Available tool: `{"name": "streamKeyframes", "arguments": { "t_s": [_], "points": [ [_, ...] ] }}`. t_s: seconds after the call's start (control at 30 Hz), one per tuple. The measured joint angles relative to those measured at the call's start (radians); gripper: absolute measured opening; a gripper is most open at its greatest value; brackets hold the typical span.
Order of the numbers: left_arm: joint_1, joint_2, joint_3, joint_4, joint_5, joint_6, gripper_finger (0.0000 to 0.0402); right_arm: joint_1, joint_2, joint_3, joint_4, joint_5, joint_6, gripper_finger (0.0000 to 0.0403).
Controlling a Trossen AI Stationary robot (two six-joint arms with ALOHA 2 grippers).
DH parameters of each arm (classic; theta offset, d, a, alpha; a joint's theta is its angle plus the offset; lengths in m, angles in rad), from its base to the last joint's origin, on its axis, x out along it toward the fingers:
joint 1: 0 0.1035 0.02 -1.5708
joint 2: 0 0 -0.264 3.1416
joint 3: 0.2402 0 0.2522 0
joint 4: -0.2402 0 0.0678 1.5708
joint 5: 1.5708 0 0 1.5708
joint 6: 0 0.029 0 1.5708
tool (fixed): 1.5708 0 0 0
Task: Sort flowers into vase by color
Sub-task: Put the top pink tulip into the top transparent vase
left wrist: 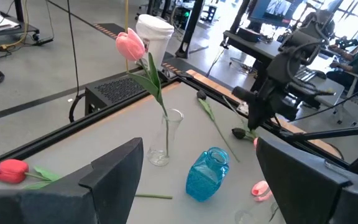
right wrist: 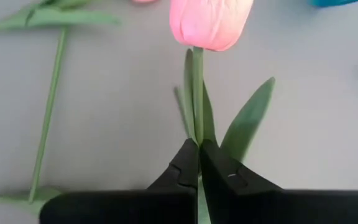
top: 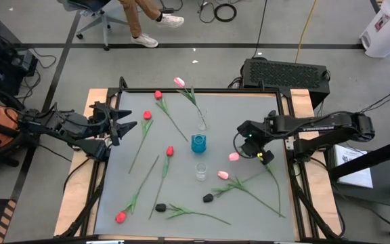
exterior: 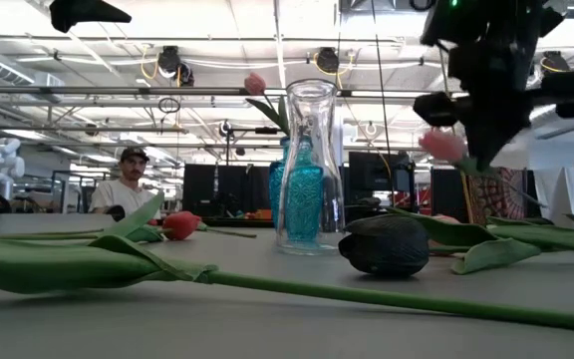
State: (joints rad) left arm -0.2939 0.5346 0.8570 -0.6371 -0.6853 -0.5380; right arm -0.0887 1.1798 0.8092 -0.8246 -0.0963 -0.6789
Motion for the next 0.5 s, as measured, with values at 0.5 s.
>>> {"name": "streamKeyframes", "arguments": {
  "t_s": [0.5],
  "points": [
    [0.000, 0.000, 0.000, 0.000, 0.000, 0.000, 0.0319, 0.000, -0.106, 0.100, 0.017, 0.000, 0.156, 0.0000]
  ]
}}
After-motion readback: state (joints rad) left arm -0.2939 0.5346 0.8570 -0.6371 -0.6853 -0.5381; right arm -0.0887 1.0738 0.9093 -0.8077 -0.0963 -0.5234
